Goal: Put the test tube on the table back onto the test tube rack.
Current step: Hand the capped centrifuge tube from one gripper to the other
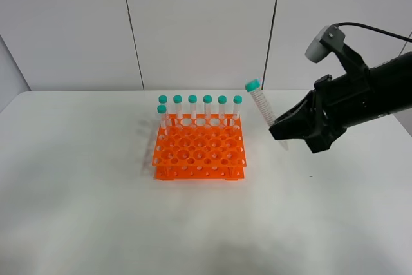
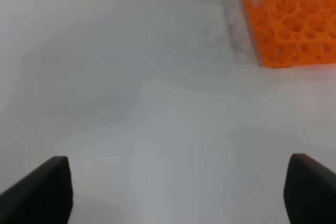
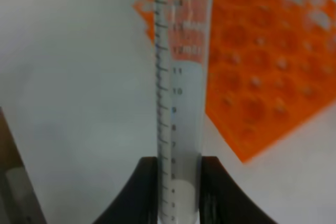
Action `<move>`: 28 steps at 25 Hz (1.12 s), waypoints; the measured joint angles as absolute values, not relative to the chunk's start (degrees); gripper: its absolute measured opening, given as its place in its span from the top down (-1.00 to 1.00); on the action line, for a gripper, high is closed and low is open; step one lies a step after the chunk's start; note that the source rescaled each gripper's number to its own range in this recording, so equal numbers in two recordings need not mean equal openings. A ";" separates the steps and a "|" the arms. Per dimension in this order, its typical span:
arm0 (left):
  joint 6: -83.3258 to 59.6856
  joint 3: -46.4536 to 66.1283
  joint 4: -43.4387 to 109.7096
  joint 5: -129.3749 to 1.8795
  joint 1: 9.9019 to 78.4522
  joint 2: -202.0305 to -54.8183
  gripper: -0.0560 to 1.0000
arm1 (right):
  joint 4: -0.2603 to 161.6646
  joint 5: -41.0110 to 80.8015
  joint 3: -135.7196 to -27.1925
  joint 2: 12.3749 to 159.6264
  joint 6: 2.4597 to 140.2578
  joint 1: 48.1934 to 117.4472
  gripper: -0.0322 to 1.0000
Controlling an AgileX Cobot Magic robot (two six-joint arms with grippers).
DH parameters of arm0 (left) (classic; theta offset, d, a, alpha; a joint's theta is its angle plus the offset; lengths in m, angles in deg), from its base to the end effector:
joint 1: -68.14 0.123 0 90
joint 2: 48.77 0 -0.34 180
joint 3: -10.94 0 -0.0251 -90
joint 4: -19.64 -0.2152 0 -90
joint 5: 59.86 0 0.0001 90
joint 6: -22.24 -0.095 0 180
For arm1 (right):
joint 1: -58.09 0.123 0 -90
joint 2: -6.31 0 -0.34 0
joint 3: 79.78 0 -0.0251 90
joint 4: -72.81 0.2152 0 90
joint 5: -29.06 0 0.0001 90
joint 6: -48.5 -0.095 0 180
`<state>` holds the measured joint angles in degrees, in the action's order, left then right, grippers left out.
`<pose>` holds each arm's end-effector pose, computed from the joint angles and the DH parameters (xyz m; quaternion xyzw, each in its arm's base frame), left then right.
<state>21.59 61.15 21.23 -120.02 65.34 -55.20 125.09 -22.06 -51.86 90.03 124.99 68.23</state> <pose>-0.0872 0.0020 0.2575 0.0261 0.8512 -0.0237 0.5236 0.1972 0.0947 0.3409 -0.4474 0.7981 0.2449 0.3208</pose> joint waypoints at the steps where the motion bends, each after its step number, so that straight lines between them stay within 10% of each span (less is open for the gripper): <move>1: 21.59 61.15 21.23 -120.02 65.34 -55.20 -1.00 | 125.85 -21.71 -51.35 90.21 126.54 69.01 0.91; 28: 21.59 47.38 21.65 -119.64 65.34 -71.51 -1.00 | 134.29 -18.61 -50.99 98.08 126.35 73.47 0.91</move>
<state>21.59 47.38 21.65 -119.64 65.34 -71.51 134.29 -18.61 -50.99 98.08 126.35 73.47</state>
